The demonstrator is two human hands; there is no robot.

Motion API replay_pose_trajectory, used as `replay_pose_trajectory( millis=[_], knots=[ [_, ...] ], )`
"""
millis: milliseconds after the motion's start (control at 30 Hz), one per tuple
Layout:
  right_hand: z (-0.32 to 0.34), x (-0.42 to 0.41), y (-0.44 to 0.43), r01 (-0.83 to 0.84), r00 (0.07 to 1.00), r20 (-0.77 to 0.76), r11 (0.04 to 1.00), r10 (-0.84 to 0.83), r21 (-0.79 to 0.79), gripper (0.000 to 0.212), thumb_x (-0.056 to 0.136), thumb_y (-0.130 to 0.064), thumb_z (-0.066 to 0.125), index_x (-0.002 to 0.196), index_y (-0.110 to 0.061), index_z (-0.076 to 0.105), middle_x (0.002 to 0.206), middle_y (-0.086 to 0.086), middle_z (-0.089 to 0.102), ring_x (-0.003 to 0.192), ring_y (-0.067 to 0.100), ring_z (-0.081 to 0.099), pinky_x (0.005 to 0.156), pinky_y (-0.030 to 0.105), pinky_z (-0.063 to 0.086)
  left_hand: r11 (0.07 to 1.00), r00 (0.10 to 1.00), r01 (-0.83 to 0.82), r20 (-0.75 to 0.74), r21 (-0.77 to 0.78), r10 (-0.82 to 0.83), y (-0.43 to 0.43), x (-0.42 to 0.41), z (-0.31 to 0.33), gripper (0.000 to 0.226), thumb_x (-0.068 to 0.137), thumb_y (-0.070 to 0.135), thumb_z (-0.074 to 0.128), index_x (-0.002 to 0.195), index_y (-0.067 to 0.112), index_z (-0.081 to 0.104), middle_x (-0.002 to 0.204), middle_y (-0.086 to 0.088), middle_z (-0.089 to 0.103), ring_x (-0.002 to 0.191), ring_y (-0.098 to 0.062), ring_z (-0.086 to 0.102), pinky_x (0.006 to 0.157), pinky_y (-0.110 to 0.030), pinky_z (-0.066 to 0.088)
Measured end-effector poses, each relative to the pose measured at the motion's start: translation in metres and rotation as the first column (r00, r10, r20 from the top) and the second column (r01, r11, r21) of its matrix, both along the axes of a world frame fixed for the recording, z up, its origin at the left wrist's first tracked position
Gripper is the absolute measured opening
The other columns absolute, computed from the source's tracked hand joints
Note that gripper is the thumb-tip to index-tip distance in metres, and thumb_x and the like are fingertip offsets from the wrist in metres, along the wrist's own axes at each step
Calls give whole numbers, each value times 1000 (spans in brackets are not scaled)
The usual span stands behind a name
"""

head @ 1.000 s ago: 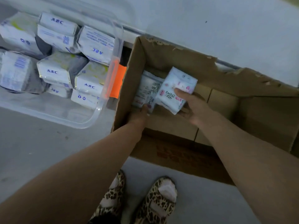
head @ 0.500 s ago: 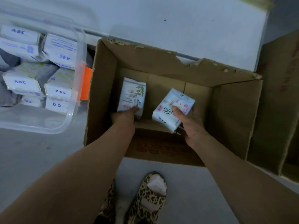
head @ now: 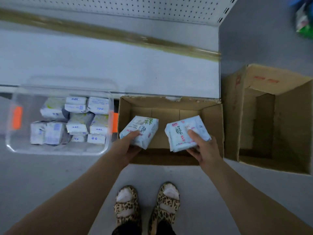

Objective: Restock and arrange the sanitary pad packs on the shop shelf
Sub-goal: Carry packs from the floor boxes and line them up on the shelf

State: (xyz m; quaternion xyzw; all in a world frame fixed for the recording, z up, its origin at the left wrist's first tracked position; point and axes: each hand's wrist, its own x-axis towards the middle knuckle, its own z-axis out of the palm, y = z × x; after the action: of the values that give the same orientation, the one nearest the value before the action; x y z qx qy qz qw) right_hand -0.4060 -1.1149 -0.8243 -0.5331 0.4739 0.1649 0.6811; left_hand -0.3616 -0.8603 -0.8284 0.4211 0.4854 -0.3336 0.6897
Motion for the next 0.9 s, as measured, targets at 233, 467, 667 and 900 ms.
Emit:
replay_pose_trajectory(
  millis=[233,467,667,900],
  knots=[
    [155,-6,22,194,979,33,974,-199,121,61,71,-33,86,126,-15,65,111,7,76,101,24,74,85,40,61,997,982,78,173,-12,-75,9,14,169,27,89,1,67,115,7,62,90,-9,78,76,-20,76,54,-31,59],
    [304,-13,29,137,970,180,980,-162,144,69,72,-21,89,133,-15,57,116,6,75,105,24,73,93,46,59,994,935,108,339,0,-101,21,21,327,41,87,13,72,126,15,61,114,-12,71,89,-24,72,63,-33,62],
    [434,-11,29,-15,877,480,1000,4,19,77,72,-21,87,137,-41,51,124,-2,70,112,22,70,89,45,60,988,850,137,521,-74,-79,30,28,459,54,86,31,71,134,11,59,130,-15,66,118,-31,64,92,-46,57],
    [568,15,7,-25,742,670,1000,14,7,57,88,-13,74,135,-27,46,124,8,67,105,28,71,79,49,61,990,736,124,675,-64,-49,20,34,611,31,90,32,69,113,12,68,102,-8,77,84,-19,76,62,-35,63]
  ],
)
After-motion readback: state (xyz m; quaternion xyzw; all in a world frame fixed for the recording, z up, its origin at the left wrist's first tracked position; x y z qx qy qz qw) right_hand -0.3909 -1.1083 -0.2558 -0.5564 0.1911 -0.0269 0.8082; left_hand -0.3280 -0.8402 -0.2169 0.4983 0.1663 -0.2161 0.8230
